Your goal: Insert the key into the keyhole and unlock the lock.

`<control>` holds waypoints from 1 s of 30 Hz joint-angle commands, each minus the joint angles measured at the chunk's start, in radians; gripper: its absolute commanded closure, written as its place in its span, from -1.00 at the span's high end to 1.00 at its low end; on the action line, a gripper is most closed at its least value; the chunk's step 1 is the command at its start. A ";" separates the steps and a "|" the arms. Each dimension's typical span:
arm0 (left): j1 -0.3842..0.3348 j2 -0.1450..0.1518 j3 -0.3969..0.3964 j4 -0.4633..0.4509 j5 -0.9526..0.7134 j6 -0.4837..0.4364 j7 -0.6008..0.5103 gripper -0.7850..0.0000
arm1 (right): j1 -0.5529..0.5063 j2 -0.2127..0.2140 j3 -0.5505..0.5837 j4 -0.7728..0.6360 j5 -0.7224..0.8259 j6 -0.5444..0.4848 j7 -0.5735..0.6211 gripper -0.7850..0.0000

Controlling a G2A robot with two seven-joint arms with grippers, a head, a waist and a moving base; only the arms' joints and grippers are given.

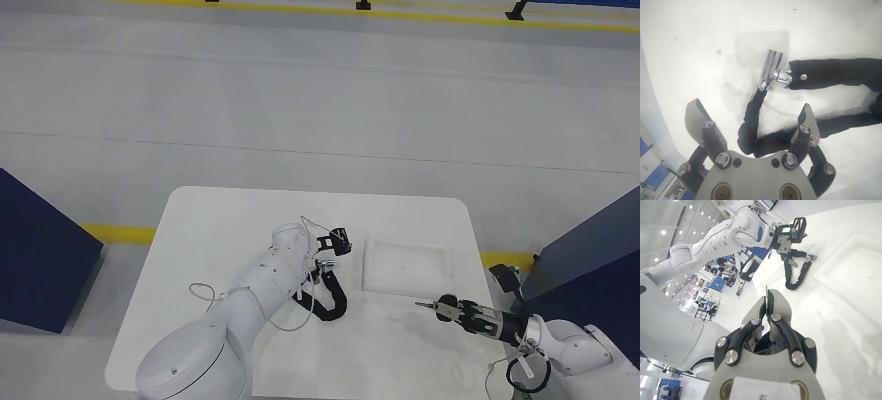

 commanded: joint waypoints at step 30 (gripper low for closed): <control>0.009 0.036 -0.059 -0.024 -0.080 -0.036 -0.117 -0.10 | 0.000 0.000 0.000 0.000 0.000 0.000 0.000 -1.00</control>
